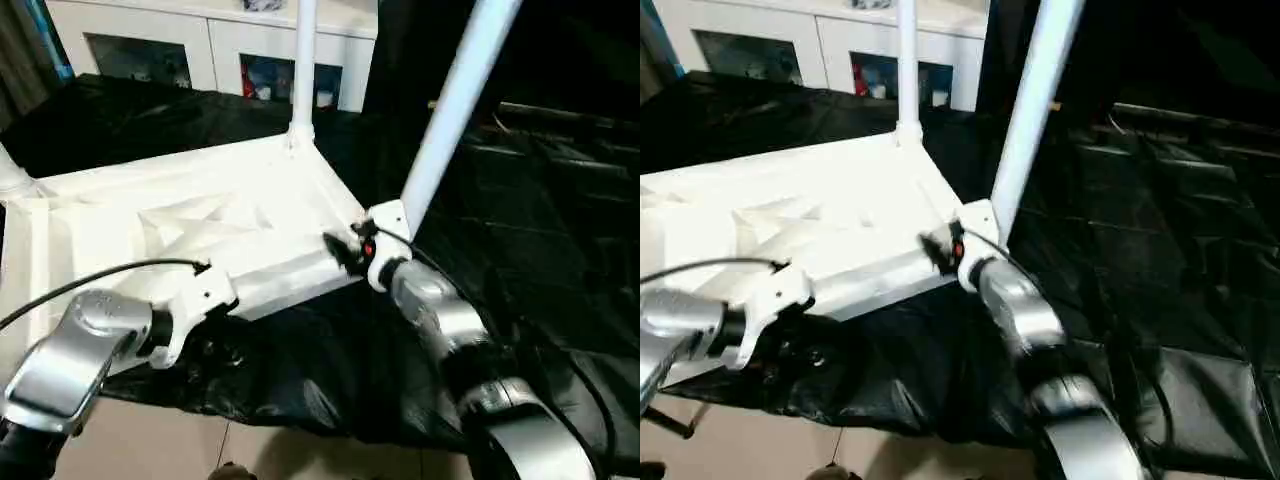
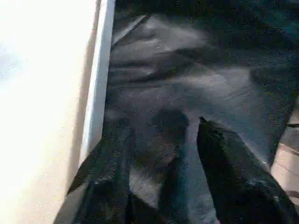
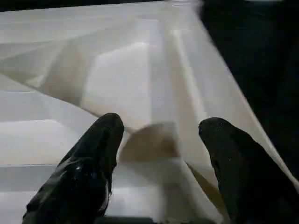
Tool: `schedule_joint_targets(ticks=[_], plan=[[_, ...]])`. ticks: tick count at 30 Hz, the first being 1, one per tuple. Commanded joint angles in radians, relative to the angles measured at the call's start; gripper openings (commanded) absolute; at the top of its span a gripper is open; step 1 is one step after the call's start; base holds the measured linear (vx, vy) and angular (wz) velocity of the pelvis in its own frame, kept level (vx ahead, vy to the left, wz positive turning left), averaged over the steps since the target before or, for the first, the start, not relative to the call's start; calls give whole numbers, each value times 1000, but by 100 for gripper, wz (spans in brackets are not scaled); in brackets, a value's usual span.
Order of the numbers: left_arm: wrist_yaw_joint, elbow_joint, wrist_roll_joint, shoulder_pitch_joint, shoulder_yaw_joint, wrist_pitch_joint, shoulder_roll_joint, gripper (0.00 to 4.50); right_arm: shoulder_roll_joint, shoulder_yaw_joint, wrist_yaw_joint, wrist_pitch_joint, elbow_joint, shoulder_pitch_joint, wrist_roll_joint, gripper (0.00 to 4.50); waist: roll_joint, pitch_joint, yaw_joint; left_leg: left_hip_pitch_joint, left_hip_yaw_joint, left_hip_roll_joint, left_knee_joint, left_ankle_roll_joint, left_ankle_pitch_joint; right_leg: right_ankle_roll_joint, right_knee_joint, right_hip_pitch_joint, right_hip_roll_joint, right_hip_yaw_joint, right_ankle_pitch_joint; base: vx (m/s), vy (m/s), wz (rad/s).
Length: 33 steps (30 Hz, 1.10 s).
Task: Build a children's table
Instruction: Rotate table base
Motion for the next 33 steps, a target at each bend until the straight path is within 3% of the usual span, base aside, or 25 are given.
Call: schedule_joint_targets(ticks=[1,6,10,15,16,21,23,24,25,28,29,30,33], plan=[[88,19,51,-7,25,-23,-4,279,-41,-59,-67,-26,45,-15,2,311,26,-62,-3,13,-4,33,-64,-36,-162,-188,-53,48,-76,59,-45,0,0,0],[195,58,91,-24,39,-60,-55,310,-107,-87,-90,-68,114,-37,-4,311,28,-59,11,14,-6,34,-63,-47,-237,-154,-63,42,-77,60,-166,0,0,0],[260,80,100,-29,60,-115,-95,336,-164,-109,-104,-103,186,-62,-7,311,25,-62,19,12,-9,34,-60,-45,-252,-147,-65,41,-78,58,-197,0,0,0],[334,46,78,13,107,-155,-143,375,-196,-109,-107,-125,207,-70,-22,311,25,-67,19,4,-9,33,-53,-35,-201,-166,-52,45,-74,56,-100,0,0,0],[362,22,67,41,128,-167,-165,381,-203,-108,-92,-137,212,-71,-24,311,22,-70,17,-6,-10,33,-51,-27,-170,-176,-46,54,-76,55,-52,0,0,0],[449,-52,51,149,184,-203,-231,420,-206,-94,-36,-164,181,-41,-27,311,16,-67,15,-9,-7,33,-48,1,-174,-176,-51,52,-75,53,-66,0,0,0],[503,-75,28,221,233,-267,-289,433,-202,-64,8,-191,109,8,-40,311,13,-63,17,-11,-7,37,-50,11,-194,-154,-63,49,-77,52,-136,0,0,0],[546,-83,9,262,275,-295,-336,433,-197,-47,36,-197,54,42,-43,311,17,-64,17,-9,-7,36,-49,12,-196,-155,-62,47,-74,52,-141,0,0,0],[591,-87,4,292,308,-339,-374,443,-196,-31,45,-198,7,68,-51,311,16,-61,15,-13,-8,38,-50,14,-204,-148,-67,48,-73,53,-144,0,0,0],[696,-100,-10,363,385,-467,-471,443,-188,-16,69,-182,-105,130,-39,311,16,-59,16,-9,-9,37,-52,21,-240,-127,-77,44,-71,53,-193,0,0,0],[702,-101,-12,369,390,-475,-477,443,-187,-16,70,-180,-113,134,-37,311,12,-57,12,-11,-11,39,-56,20,-259,-114,-80,44,-71,52,-225,0,0,0],[714,-109,-16,408,400,-525,-498,443,-185,-13,69,-173,-147,154,-36,311,15,-57,14,-7,-11,39,-56,20,-271,-108,-83,40,-71,52,-247,0,0,0],[711,-116,-31,501,397,-634,-534,443,-187,4,95,-148,-232,204,-27,311,12,-54,9,-9,-12,41,-59,21,-294,-82,-87,36,-70,54,-286,0,0,0]])
